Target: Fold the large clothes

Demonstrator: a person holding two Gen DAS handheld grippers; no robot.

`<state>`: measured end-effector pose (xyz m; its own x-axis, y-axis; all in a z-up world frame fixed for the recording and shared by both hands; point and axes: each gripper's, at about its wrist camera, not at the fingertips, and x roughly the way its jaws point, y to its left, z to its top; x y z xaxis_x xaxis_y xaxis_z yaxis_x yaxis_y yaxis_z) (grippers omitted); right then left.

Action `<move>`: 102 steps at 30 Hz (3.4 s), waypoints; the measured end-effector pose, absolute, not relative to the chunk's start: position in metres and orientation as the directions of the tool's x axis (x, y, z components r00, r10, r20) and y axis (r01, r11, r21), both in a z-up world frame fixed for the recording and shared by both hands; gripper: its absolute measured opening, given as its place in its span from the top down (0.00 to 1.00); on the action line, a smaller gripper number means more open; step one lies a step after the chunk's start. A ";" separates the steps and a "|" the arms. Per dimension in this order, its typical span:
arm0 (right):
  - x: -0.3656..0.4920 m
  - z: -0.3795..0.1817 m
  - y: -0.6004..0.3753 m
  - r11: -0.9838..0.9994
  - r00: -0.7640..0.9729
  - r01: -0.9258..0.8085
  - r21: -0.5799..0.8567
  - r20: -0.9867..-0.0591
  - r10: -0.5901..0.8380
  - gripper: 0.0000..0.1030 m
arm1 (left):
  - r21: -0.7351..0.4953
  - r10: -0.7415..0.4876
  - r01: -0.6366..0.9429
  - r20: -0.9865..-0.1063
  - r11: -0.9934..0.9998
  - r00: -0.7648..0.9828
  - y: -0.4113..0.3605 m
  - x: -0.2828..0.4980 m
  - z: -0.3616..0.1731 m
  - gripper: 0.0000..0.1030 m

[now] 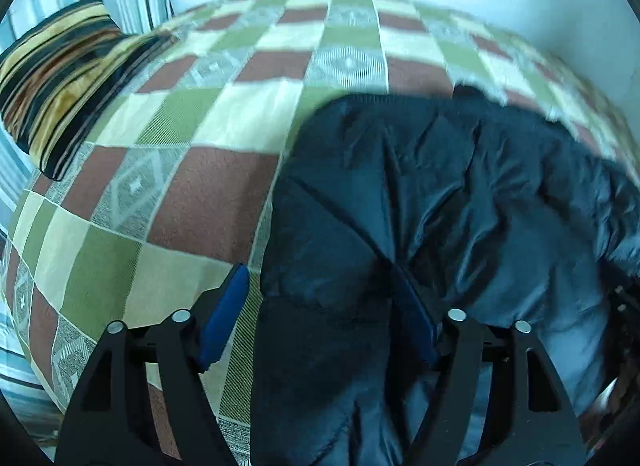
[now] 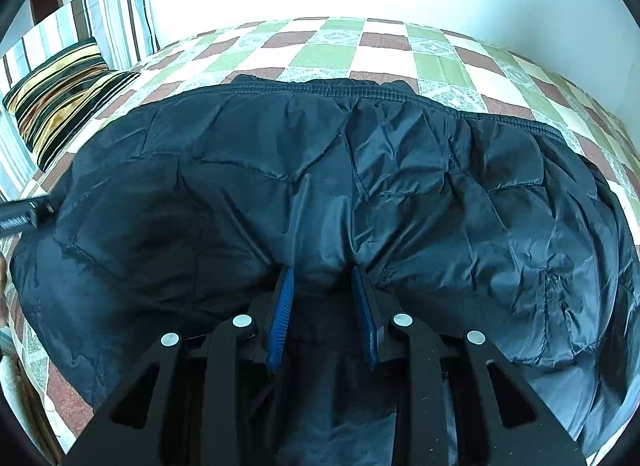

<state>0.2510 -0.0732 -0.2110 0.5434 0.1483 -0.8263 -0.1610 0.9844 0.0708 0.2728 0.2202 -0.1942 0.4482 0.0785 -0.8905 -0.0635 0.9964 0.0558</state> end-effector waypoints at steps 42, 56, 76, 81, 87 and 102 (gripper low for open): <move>0.248 -0.212 -0.074 0.985 0.559 -0.154 0.083 -0.815 0.156 0.70 | -0.315 -0.277 0.007 -0.821 0.949 0.499 0.220 0.258 -0.159 0.82; 0.256 -0.207 -0.086 0.981 0.553 -0.140 0.134 -0.811 0.189 0.70 | -0.319 -0.375 0.200 -0.741 0.926 0.557 0.118 0.270 -0.099 0.83; 0.227 -0.184 -0.158 0.977 0.611 -0.057 0.204 -0.767 0.195 0.70 | -0.168 -0.334 0.321 -0.741 0.932 0.582 -0.004 0.265 -0.085 0.87; 0.218 -0.177 -0.187 0.975 0.626 -0.017 0.223 -0.757 0.184 0.70 | -0.143 -0.335 0.355 -0.750 0.924 0.570 -0.043 0.261 -0.095 0.89; 0.206 -0.173 -0.225 0.970 0.637 0.050 0.238 -0.756 0.152 0.70 | -0.087 -0.317 0.411 -0.784 0.907 0.534 -0.092 0.258 -0.126 0.91; 0.196 -0.175 -0.267 0.962 0.635 0.119 0.247 -0.764 0.118 0.70 | -0.057 -0.256 0.372 -0.819 0.927 0.513 -0.115 0.258 -0.183 0.91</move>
<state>0.1959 -0.2672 -0.1748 0.6346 0.1177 -0.7638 0.1194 0.9615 0.2474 0.2585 -0.1148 -0.1832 0.5126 -0.2564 -0.8195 0.3718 0.9265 -0.0573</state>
